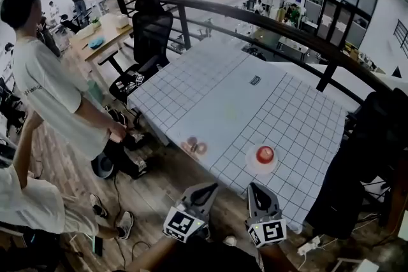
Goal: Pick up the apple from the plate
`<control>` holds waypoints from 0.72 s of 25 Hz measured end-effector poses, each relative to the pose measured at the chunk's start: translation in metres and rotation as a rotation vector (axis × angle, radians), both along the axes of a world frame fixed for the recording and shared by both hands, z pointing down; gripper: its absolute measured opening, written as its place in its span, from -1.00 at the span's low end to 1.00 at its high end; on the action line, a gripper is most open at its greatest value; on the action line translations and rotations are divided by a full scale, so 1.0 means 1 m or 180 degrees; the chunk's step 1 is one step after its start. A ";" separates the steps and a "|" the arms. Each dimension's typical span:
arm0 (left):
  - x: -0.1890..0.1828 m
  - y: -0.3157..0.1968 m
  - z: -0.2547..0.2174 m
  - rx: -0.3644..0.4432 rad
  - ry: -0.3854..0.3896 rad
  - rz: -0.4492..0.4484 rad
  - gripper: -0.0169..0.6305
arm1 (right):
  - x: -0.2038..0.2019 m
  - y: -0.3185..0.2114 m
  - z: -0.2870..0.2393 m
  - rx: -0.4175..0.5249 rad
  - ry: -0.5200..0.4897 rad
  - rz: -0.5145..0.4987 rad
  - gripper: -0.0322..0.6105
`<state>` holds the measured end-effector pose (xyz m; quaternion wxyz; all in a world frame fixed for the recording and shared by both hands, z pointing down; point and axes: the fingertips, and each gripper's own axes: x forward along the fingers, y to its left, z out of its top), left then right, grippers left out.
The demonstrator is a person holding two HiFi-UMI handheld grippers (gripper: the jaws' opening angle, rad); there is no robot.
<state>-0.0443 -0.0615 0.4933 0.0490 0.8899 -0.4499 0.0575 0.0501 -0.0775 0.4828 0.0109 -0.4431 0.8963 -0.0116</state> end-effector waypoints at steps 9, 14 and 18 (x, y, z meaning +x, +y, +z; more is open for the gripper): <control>-0.019 -0.064 0.007 0.0017 -0.0031 0.0349 -0.88 | -0.021 -0.053 0.019 -0.0175 0.0066 0.0301 -0.83; -0.025 -0.089 0.006 0.0025 0.0027 0.0524 -0.88 | -0.029 -0.072 0.021 -0.0199 0.0134 0.0441 -0.83; -0.027 -0.103 0.005 0.0037 0.0064 0.0666 -0.88 | -0.032 -0.083 0.022 -0.0180 0.0236 0.0565 -0.83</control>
